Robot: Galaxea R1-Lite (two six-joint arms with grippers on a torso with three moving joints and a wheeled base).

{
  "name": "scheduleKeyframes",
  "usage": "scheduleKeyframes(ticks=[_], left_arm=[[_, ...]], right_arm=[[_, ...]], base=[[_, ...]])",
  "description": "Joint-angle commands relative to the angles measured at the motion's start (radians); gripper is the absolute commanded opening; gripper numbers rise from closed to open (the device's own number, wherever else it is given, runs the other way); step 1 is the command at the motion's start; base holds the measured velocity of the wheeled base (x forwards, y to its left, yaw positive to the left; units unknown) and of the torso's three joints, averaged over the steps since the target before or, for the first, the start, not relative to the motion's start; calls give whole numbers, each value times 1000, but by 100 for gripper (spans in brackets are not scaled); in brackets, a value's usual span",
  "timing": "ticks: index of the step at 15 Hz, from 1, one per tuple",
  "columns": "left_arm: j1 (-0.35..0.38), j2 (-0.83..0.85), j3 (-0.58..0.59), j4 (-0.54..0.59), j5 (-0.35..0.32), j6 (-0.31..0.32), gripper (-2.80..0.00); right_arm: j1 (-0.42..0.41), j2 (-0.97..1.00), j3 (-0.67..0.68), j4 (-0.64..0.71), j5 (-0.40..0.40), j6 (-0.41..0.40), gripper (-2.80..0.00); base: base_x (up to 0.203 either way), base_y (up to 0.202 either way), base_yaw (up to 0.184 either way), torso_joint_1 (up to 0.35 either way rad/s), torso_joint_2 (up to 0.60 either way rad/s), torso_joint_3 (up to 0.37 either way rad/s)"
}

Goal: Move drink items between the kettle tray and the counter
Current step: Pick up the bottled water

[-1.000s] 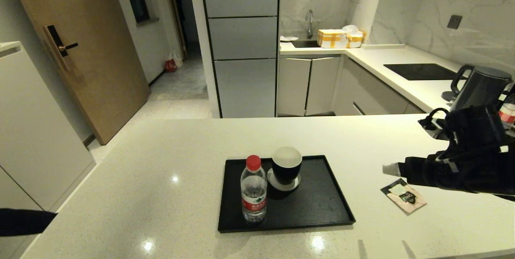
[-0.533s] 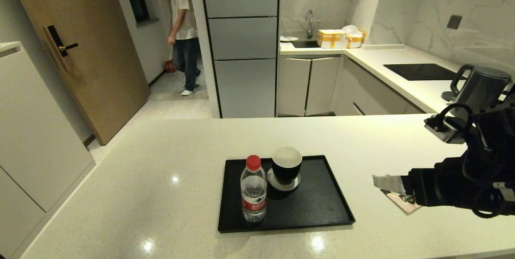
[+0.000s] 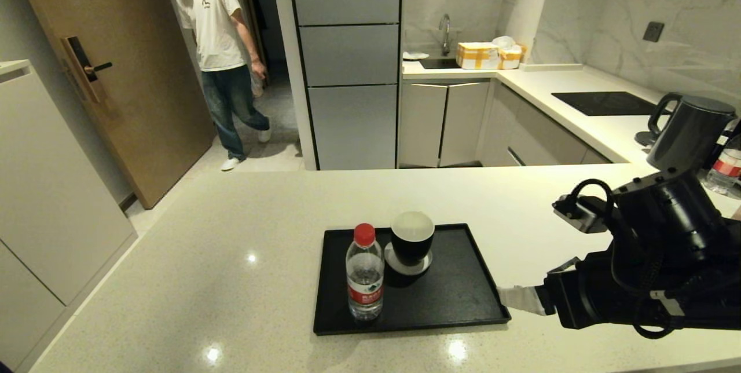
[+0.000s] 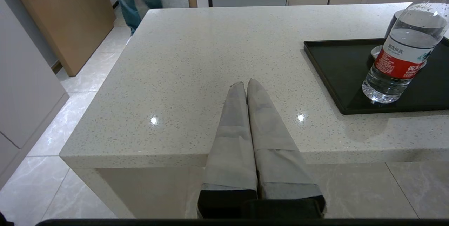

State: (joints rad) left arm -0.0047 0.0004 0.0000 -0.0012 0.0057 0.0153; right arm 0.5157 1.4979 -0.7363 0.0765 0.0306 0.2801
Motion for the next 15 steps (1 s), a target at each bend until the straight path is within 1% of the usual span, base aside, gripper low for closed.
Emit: scheduleKeyframes(ticks=[1,2,3,7,10,13,15], left_arm=[[0,-2,2,0,0,0,-280],[0,-2,2,0,0,0,-280],[0,-2,2,0,0,0,-280],[0,-2,2,0,0,0,-280],[0,-2,1,0,0,0,-280],[0,-2,2,0,0,0,-280],[0,-2,2,0,0,0,-280]], right_arm=[[4,56,21,-68,1,-6,0],[5,73,27,-105,3,-7,0],[9,95,29,-126,4,-7,-280],[61,175,6,-181,-5,-3,-280],[124,193,-7,-209,-11,-11,-280],[177,242,-58,-214,-50,-19,-280],[213,271,-92,-217,-50,-25,-280]], base=[[0,0,0,0,0,0],[0,0,0,0,0,0],[0,0,0,0,0,0],[0,0,0,0,0,0],[0,0,0,0,0,0],[0,0,0,0,0,0],[0,0,0,0,0,0]])
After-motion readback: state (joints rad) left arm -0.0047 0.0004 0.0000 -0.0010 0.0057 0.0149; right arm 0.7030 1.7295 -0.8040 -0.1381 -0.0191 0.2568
